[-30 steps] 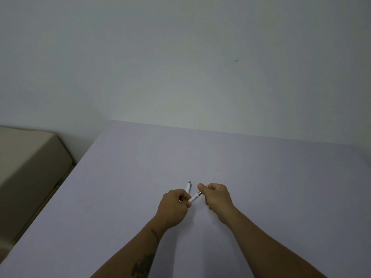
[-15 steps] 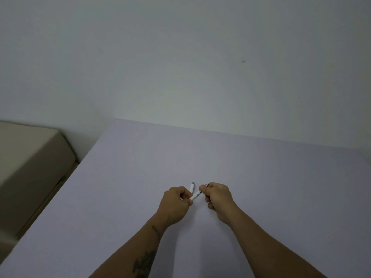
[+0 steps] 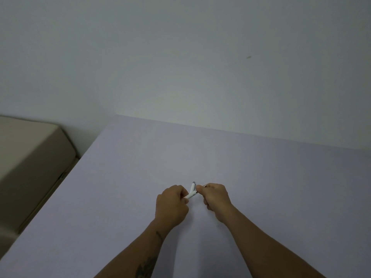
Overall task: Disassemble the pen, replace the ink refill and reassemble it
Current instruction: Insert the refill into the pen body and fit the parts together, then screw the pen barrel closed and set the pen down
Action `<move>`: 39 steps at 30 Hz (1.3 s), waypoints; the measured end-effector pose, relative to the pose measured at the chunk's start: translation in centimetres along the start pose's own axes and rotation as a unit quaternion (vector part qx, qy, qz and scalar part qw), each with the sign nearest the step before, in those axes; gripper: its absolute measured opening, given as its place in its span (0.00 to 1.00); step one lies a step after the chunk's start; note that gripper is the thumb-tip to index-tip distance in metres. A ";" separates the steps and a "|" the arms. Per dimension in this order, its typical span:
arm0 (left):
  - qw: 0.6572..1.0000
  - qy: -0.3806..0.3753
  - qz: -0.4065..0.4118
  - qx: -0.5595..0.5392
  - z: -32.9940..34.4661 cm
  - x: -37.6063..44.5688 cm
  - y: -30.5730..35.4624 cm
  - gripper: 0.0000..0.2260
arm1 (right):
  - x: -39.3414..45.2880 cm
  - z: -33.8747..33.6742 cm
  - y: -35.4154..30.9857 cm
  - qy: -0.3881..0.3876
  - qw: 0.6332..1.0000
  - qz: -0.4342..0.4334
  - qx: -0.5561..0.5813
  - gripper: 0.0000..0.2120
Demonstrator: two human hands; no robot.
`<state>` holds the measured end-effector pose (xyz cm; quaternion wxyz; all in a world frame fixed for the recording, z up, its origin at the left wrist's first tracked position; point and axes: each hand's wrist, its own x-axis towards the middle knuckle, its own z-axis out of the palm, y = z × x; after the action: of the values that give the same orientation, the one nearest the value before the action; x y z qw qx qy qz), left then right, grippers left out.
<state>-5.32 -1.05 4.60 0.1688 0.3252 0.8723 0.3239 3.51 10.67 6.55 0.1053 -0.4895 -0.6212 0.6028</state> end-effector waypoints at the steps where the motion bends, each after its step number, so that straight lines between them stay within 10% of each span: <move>1: 1.000 0.000 -0.012 -0.013 0.1 0.2 -0.2 0.05 | 0.2 -0.3 0.0 -0.015 1.000 0.003 0.003 0.12; 6: 0.994 0.000 -0.084 -0.068 0.4 1.3 -1.1 0.03 | 3.0 -1.6 0.3 0.006 0.999 0.010 -0.042 0.02; 13: 0.985 -0.023 -0.151 -0.084 1.5 2.1 -2.6 0.06 | 7.3 0.0 0.5 -0.013 0.948 -0.029 -0.317 0.05; 25: 0.982 -0.032 -0.176 -0.065 2.8 1.7 -3.8 0.07 | 9.5 4.1 2.1 -0.007 0.911 -0.051 -0.408 0.14; 39: 0.984 -0.043 -0.160 -0.070 2.4 1.1 -2.5 0.04 | 8.6 0.1 -0.5 0.009 0.999 0.017 -0.033 0.05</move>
<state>-6.06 -0.69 1.03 0.2783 0.1828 0.8802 0.3382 -1.06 17.04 3.04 0.0841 -0.5086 -0.6314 0.5793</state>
